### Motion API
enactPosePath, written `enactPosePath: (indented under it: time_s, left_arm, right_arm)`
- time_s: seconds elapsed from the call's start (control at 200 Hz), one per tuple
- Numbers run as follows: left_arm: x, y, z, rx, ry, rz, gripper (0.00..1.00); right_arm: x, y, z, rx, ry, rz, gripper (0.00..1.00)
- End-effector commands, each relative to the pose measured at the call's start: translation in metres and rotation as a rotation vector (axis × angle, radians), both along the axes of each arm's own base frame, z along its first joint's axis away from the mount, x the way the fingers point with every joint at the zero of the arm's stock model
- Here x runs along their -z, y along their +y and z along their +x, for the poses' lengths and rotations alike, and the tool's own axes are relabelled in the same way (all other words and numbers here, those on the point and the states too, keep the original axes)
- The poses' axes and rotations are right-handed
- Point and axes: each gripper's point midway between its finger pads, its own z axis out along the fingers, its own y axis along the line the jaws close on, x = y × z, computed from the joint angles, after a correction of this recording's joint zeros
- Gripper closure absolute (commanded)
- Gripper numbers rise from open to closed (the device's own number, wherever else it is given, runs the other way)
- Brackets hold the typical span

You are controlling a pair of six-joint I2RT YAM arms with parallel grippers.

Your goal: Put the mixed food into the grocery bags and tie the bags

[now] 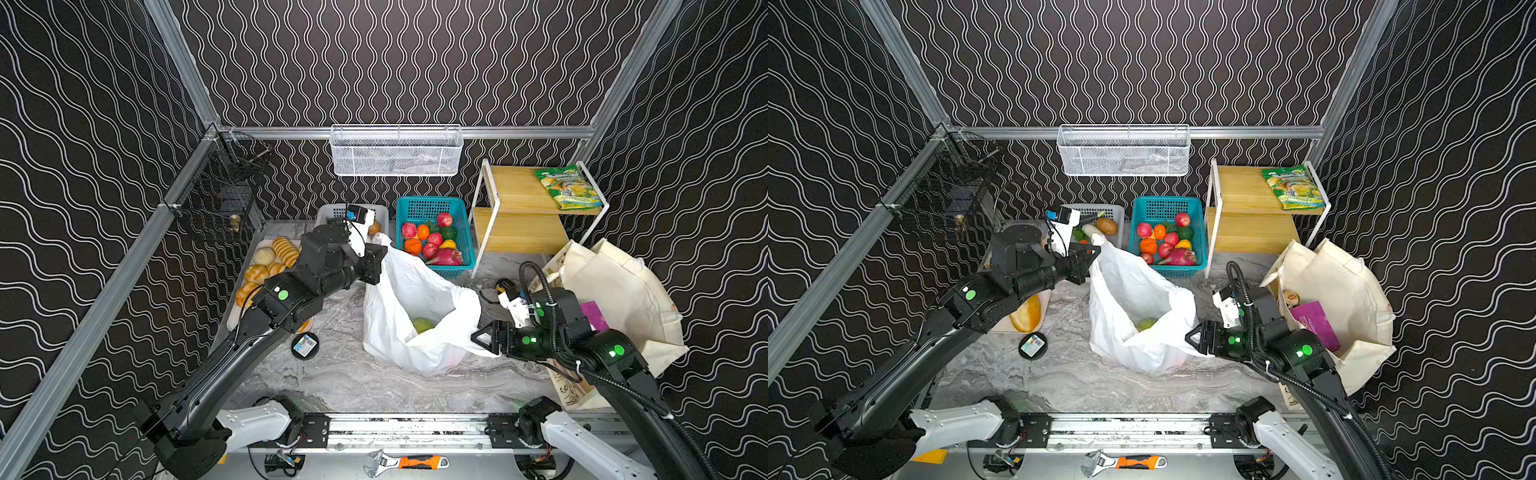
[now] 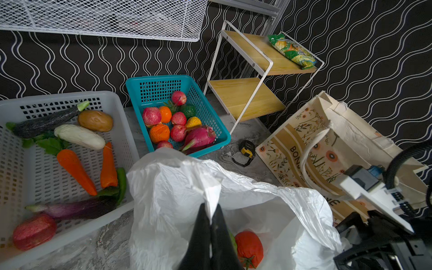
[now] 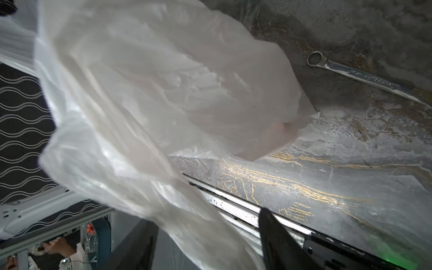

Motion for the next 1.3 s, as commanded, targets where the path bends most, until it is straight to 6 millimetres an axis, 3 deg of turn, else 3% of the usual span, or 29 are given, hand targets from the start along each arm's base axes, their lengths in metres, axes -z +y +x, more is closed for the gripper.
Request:
enactPosePath:
  time_s: [0.0,0.155,0.325,0.435,0.561,0.661,0.736,0.871,0.931,0.971,1.061,1.161,1.296]
  left_arm:
    - [-0.008,0.002,0.0,-0.008,-0.017,-0.019,1.0]
    - [-0.011,0.02,-0.003,-0.06,-0.06,0.035,1.0]
    - [-0.029,0.065,-0.016,-0.189,-0.16,0.093,1.0]
    - [-0.032,0.091,-0.025,-0.268,-0.162,0.151,1.0]
    - [-0.034,0.101,-0.037,-0.265,-0.166,0.154,1.0]
    - [-0.031,0.099,-0.044,-0.227,-0.175,0.153,1.0]
    - [-0.027,0.101,-0.045,-0.226,-0.16,0.167,1.0]
    - [-0.03,0.101,-0.047,-0.217,-0.169,0.182,0.48]
    - [-0.035,0.101,-0.047,-0.213,-0.182,0.188,0.29]
    - [-0.04,0.103,-0.047,-0.219,-0.192,0.19,0.22]
    - [-0.053,0.107,-0.047,-0.239,-0.215,0.189,0.12]
    - [-0.074,0.105,-0.048,-0.225,-0.255,0.183,0.09]
    - [-0.093,0.057,-0.053,0.034,-0.294,0.199,0.14]
  right_arm:
    - [-0.016,0.002,0.006,-0.02,-0.069,0.005,0.69]
    - [-0.065,-0.002,0.02,-0.007,-0.248,0.011,1.0]
    - [-0.128,-0.002,0.03,-0.051,-0.439,-0.01,1.0]
    - [-0.162,-0.003,0.048,-0.05,-0.574,-0.047,1.0]
    - [-0.198,0.005,0.067,-0.049,-0.725,-0.016,1.0]
    - [-0.223,0.02,0.069,-0.094,-0.866,0.089,1.0]
    - [-0.225,0.033,0.065,-0.164,-0.948,0.159,1.0]
    - [-0.22,0.052,0.062,-0.265,-1.041,0.245,1.0]
    - [-0.211,0.057,0.063,-0.299,-1.04,0.25,1.0]
    - [-0.206,0.059,0.066,-0.308,-1.037,0.244,1.0]
    - [-0.199,0.06,0.074,-0.298,-1.032,0.223,1.0]
    - [-0.202,0.061,0.078,-0.29,-1.049,0.226,1.0]
    - [-0.204,0.062,0.079,-0.292,-1.078,0.235,1.0]
